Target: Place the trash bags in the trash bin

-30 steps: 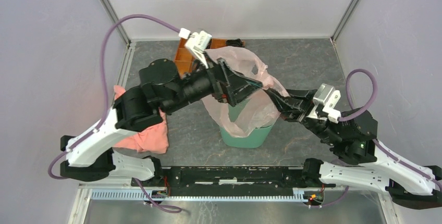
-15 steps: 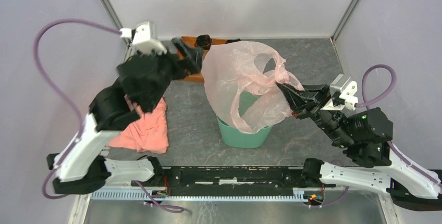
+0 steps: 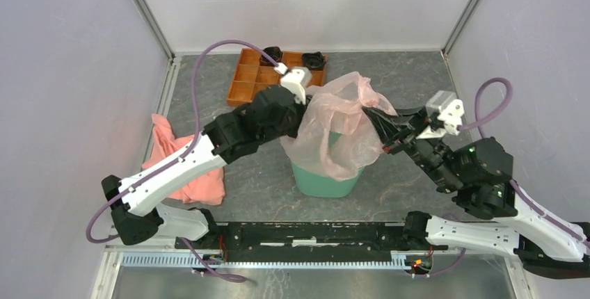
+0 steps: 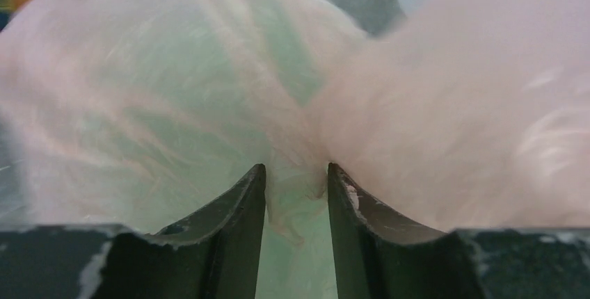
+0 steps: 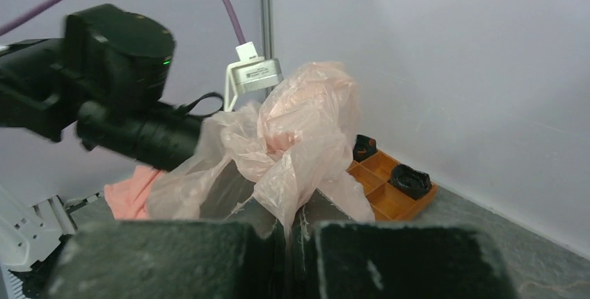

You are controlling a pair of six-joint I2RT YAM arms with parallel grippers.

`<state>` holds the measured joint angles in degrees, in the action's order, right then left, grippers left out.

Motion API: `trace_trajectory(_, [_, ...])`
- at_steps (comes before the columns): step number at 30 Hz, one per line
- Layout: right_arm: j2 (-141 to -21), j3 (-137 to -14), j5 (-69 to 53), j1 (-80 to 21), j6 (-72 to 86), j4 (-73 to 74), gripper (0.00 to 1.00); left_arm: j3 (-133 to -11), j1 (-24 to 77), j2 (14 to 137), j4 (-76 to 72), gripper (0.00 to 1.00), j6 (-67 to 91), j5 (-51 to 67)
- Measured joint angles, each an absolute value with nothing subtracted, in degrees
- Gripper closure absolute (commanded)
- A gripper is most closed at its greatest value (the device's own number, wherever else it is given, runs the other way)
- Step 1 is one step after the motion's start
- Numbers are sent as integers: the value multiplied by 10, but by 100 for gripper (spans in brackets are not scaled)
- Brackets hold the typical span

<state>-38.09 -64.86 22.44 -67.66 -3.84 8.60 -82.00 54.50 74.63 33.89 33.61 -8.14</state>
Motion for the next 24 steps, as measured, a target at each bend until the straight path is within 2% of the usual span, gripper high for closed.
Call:
trace_trajectory(5, [-449,-688,273,-677,-28,114,99,-820,621,760,311,59,341,-80])
trace_trajectory(10, [-495,-712,324,-677,-22,163,99,-810,612,820,313,60,356,-106])
trace_trajectory(17, [-514,-704,290,-677,-10,234,100,-801,584,829,348,33,354,-135])
trace_trajectory(24, [-617,-766,301,-677,5,372,99,-792,583,708,355,21,354,-120])
